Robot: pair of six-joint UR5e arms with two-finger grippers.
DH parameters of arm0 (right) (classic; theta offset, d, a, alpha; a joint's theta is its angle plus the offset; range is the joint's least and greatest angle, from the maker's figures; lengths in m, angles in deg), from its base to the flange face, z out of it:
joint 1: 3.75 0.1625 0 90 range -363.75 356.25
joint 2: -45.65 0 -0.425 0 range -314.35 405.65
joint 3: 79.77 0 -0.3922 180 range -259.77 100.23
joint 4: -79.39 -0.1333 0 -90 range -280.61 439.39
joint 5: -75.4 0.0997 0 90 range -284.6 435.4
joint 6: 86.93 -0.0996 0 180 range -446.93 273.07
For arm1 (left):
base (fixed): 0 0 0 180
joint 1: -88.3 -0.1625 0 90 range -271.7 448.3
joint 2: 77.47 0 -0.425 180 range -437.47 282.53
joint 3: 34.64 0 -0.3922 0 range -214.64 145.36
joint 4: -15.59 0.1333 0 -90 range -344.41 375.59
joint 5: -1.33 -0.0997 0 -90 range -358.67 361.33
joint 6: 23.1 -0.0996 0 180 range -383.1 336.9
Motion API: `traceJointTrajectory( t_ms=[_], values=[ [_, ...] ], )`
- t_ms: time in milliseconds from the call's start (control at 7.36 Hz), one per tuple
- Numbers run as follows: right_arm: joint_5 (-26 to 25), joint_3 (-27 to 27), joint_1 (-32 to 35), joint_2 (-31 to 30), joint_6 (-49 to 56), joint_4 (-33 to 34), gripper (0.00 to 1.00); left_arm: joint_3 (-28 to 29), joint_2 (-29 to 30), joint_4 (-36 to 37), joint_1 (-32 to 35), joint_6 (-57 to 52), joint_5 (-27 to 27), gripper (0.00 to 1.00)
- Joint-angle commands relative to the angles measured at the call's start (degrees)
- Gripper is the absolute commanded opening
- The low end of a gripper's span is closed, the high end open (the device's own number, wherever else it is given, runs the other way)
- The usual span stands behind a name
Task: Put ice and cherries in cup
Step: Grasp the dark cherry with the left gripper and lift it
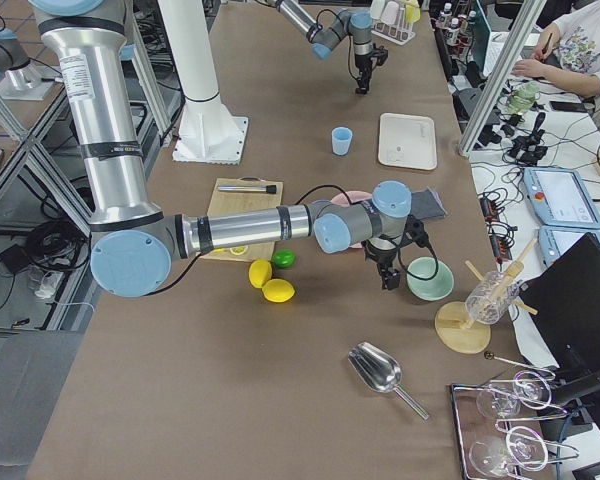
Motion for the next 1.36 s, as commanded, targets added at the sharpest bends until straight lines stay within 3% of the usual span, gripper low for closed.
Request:
traceJointTrajectory(
  t_ms=[0,272,407,679,951,1222],
  values=[
    [0.02,0.04,0.05,-0.17,-0.19,-0.01,0.99,-2.83,0.72,0.92,0.45,3.35,0.47,0.00],
    [0.02,0.04,0.05,-0.26,-0.19,-0.01,0.99,-9.33,4.22,10.18,0.80,4.07,2.31,0.00],
    [0.02,-0.13,0.05,-0.26,-0.10,-0.01,0.99,-11.27,8.86,14.94,0.63,7.81,2.41,0.00],
    [0.02,0.04,0.05,-0.61,-0.19,-0.01,0.99,-11.12,16.69,15.43,-2.25,14.93,2.41,0.00],
    [0.02,0.04,0.05,-1.22,-0.01,-0.10,0.99,-11.29,19.88,14.99,-7.09,21.72,1.62,0.00],
    [0.89,0.13,0.05,-1.31,-0.19,-0.10,0.99,-10.07,20.15,10.36,-12.62,26.36,-6.15,0.00]
  ],
)
